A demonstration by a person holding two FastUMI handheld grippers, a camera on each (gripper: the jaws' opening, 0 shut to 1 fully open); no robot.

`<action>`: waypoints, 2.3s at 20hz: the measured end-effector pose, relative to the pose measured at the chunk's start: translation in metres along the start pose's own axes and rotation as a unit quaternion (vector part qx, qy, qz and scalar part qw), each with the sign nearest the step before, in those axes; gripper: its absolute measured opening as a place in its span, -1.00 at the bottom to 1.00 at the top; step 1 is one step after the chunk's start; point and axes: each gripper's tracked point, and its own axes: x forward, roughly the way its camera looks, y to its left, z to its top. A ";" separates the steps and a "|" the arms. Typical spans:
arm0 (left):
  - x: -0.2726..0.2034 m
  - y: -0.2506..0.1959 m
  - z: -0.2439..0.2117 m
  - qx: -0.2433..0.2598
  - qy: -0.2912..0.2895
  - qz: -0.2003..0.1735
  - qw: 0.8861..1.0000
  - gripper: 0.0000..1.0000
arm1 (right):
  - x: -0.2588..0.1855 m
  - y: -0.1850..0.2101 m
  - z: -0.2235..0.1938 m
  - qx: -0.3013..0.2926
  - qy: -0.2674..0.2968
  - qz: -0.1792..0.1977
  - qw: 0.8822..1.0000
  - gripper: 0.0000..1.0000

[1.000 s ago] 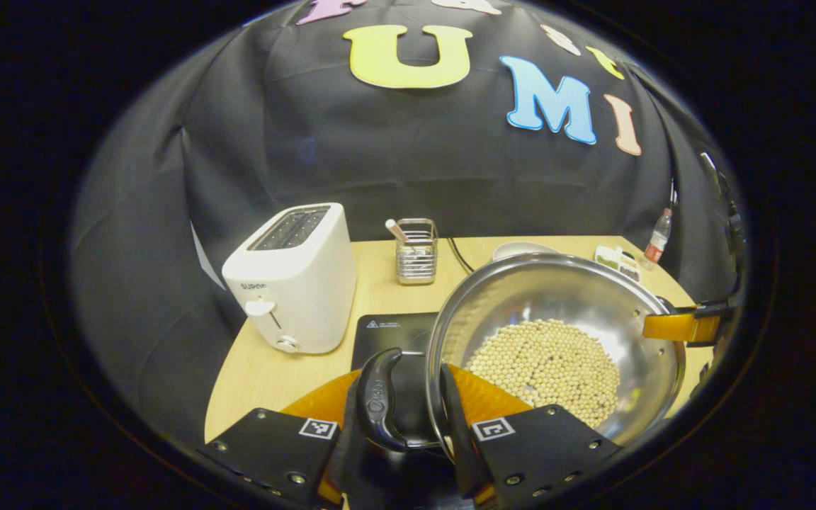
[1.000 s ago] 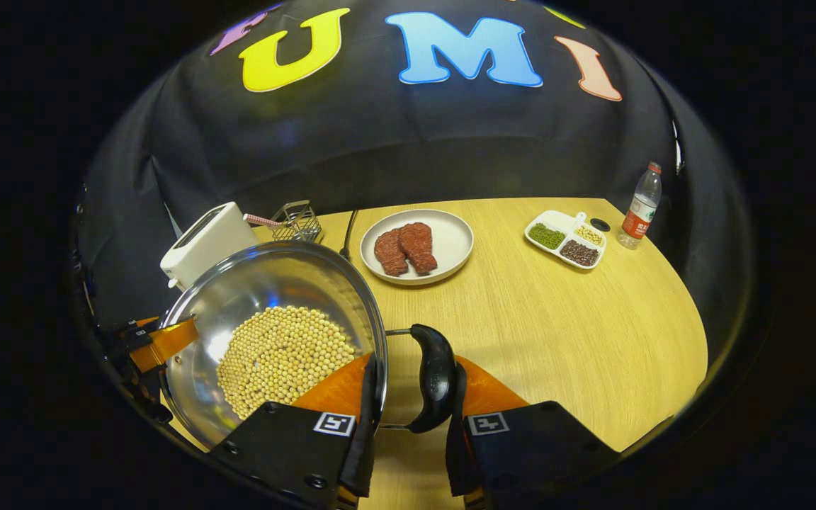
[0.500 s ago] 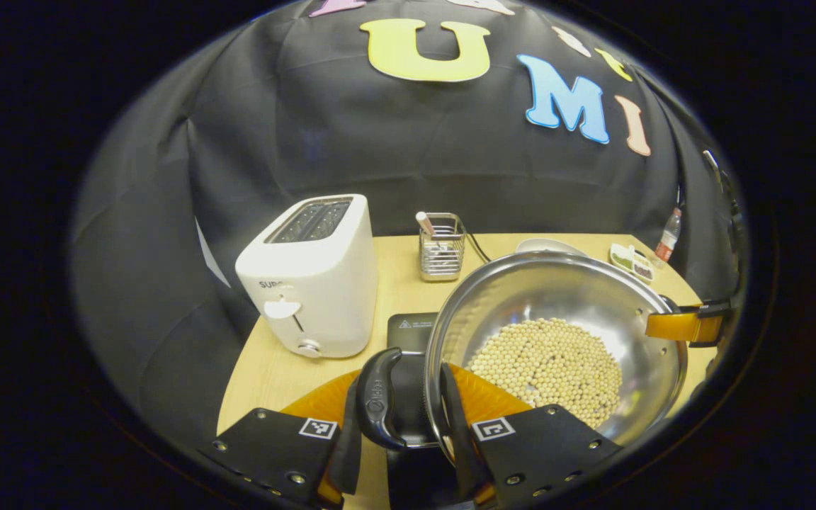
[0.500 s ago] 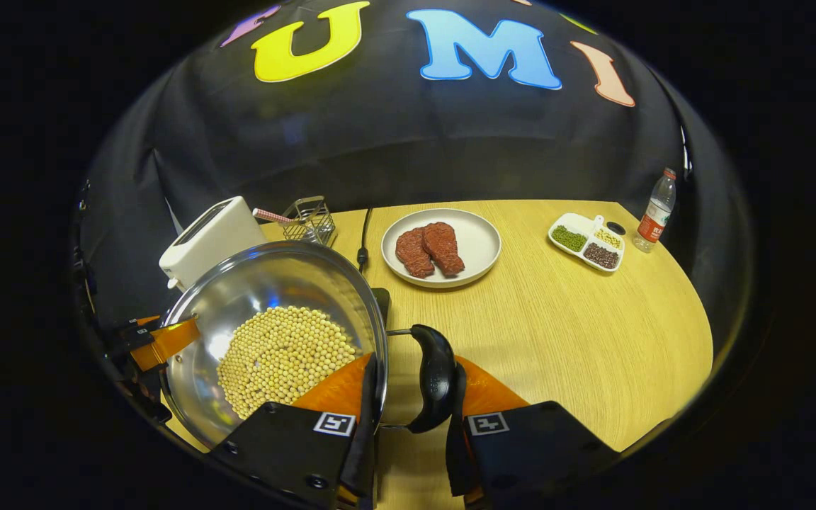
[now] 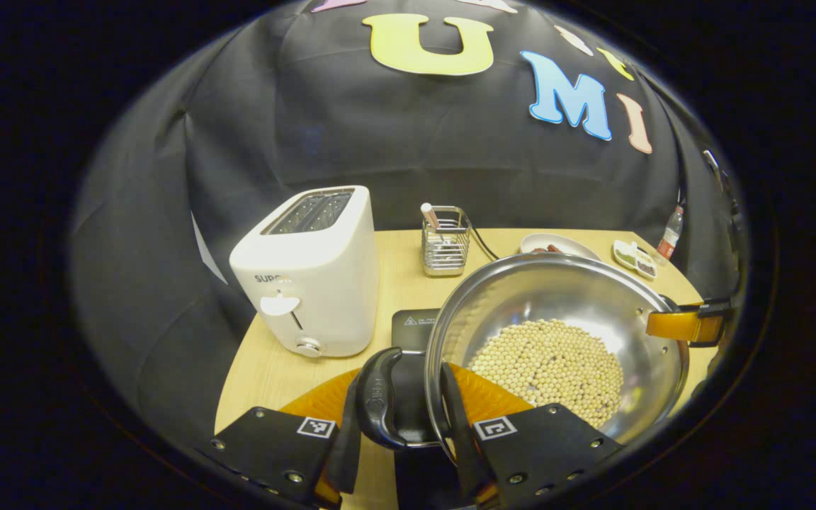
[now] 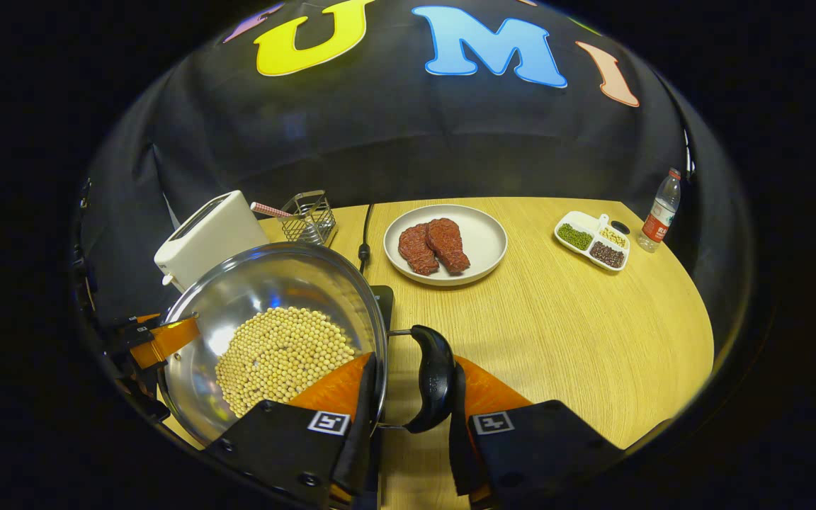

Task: First push the handle of the pot to place it horizontally, then grasp the pot with both hands and set it on the induction cooktop.

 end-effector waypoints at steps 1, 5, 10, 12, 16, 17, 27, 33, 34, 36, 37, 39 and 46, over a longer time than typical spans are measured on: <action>0.001 0.000 0.002 0.001 -0.008 0.007 1.000 0.21 | -0.001 -0.001 0.001 -0.002 -0.005 0.002 1.000 0.01; 0.005 0.002 0.002 0.040 -0.028 0.041 0.998 0.24 | -0.007 0.007 0.015 -0.014 -0.044 0.013 0.999 0.39; -0.007 0.005 0.015 0.014 -0.070 0.067 0.995 0.69 | -0.015 0.000 0.023 -0.035 -0.075 0.004 0.997 0.94; -0.012 0.007 0.019 0.003 -0.083 0.070 0.994 0.70 | -0.021 -0.002 0.026 -0.047 -0.087 0.004 0.995 0.94; -0.035 0.010 0.033 -0.009 -0.114 0.083 0.990 0.69 | -0.051 -0.004 0.051 -0.070 -0.155 0.006 0.985 0.94; -0.045 0.010 0.040 -0.012 -0.130 0.087 0.988 0.69 | -0.062 -0.005 0.055 -0.075 -0.172 0.007 0.982 0.94; -0.172 -0.076 0.108 -0.002 -0.252 0.101 0.962 0.63 | -0.170 -0.079 0.081 -0.080 -0.282 -0.005 0.956 0.97; -0.247 -0.174 0.116 -0.008 -0.290 0.083 0.953 0.68 | -0.245 -0.139 0.073 -0.071 -0.325 -0.004 0.943 0.97; -0.259 -0.190 0.115 -0.008 -0.296 0.081 0.952 0.63 | -0.259 -0.151 0.071 -0.070 -0.332 -0.005 0.941 0.97; -0.287 -0.220 0.114 -0.008 -0.306 0.080 0.949 0.66 | -0.282 -0.174 0.063 -0.064 -0.339 -0.006 0.939 0.93; -0.301 -0.235 0.113 -0.009 -0.314 0.076 0.946 0.68 | -0.293 -0.185 0.058 -0.060 -0.342 -0.008 0.938 0.96; -0.327 -0.262 0.113 -0.008 -0.326 0.070 0.943 0.66 | -0.316 -0.205 0.050 -0.056 -0.352 -0.010 0.934 0.93; -0.401 -0.328 0.099 0.004 -0.349 0.064 0.935 0.62 | -0.375 -0.253 0.017 -0.045 -0.373 -0.011 0.927 0.93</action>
